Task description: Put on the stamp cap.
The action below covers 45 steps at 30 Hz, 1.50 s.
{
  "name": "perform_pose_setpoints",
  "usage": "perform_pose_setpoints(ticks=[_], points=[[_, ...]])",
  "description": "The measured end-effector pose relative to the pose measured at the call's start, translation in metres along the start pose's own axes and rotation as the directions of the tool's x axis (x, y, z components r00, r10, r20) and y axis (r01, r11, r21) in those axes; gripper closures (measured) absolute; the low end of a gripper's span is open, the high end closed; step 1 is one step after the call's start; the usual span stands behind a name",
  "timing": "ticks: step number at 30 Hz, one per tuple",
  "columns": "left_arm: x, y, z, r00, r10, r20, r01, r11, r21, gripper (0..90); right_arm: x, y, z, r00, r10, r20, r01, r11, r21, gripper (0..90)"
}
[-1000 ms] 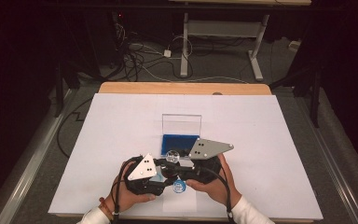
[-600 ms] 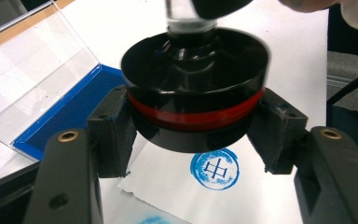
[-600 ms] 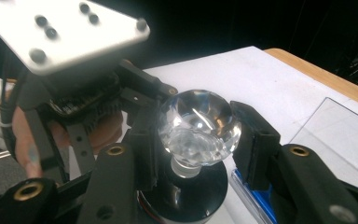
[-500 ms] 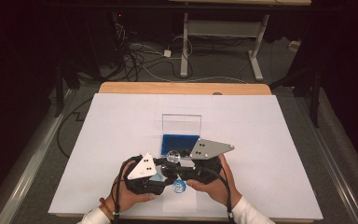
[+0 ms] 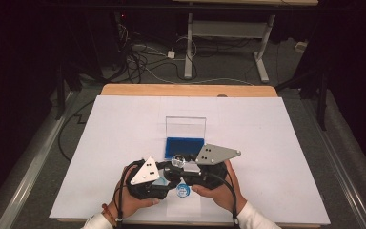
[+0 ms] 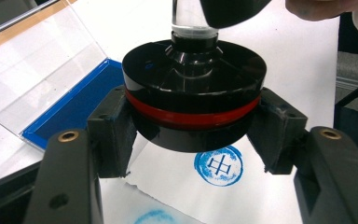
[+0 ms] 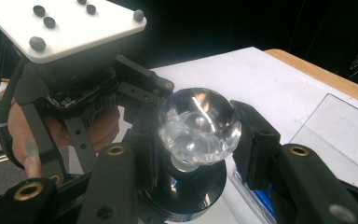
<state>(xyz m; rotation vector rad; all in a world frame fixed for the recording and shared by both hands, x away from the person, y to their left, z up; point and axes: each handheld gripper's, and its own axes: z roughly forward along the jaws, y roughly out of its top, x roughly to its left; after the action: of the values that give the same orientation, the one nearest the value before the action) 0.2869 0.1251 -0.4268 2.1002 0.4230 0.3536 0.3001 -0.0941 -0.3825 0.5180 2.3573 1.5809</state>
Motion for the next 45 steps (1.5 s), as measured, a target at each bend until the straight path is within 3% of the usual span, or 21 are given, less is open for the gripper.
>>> perform_pose_setpoints(ticks=[2,4,5,6,7,15,20,26,33,45], points=[[-0.002,-0.001,-0.001,0.9999,-0.009,-0.014,0.009,0.9999,0.015,36.8,0.001,0.000,0.000,1.0000,-0.009,0.002,0.009,1.000,0.011,57.1],[-0.002,0.000,0.000,0.9995,0.024,-0.018,-0.024,0.9997,0.006,36.8,0.001,-0.001,0.000,1.0000,-0.008,-0.001,0.008,1.000,0.015,57.1],[-0.004,-0.001,-0.001,0.9997,0.010,-0.022,-0.010,0.9998,0.018,36.8,0.001,-0.001,0.000,1.0000,-0.008,-0.003,0.008,1.000,0.014,57.1],[-0.003,0.000,-0.001,0.9991,0.034,-0.026,-0.034,0.9993,0.014,36.7,0.000,-0.002,0.000,1.0000,-0.005,-0.006,0.005,1.000,0.015,57.1],[-0.005,0.000,-0.002,0.9994,0.021,-0.027,-0.020,0.9994,0.028,36.7,0.000,-0.002,0.000,0.9999,-0.004,-0.010,0.004,1.000,0.019,57.2],[-0.005,-0.002,0.001,0.9985,0.037,-0.040,-0.035,0.9982,0.048,36.7,0.001,-0.005,0.003,1.0000,-0.004,-0.009,0.005,0.999,0.039,57.1],[-0.004,-0.004,0.002,0.9993,0.025,-0.027,-0.024,0.9991,0.035,36.6,0.002,-0.007,0.004,1.0000,-0.002,-0.002,0.002,0.999,0.032,57.2],[-0.004,-0.005,0.001,0.9995,0.018,-0.025,-0.017,0.9983,0.055,36.6,0.001,-0.011,0.005,0.9999,0.013,-0.006,-0.013,0.999,0.035,57.2],[-0.004,-0.007,0.002,0.9991,0.036,-0.025,-0.034,0.9967,0.073,36.5,0.000,-0.014,0.006,0.9996,0.025,-0.010,-0.024,0.998,0.056,57.2],[-0.002,-0.010,0.005,0.9993,0.036,-0.008,-0.035,0.9958,0.084,36.4,0.004,-0.013,0.009,1.0000,-0.006,-0.002,0.006,0.996,0.089,57.1]])
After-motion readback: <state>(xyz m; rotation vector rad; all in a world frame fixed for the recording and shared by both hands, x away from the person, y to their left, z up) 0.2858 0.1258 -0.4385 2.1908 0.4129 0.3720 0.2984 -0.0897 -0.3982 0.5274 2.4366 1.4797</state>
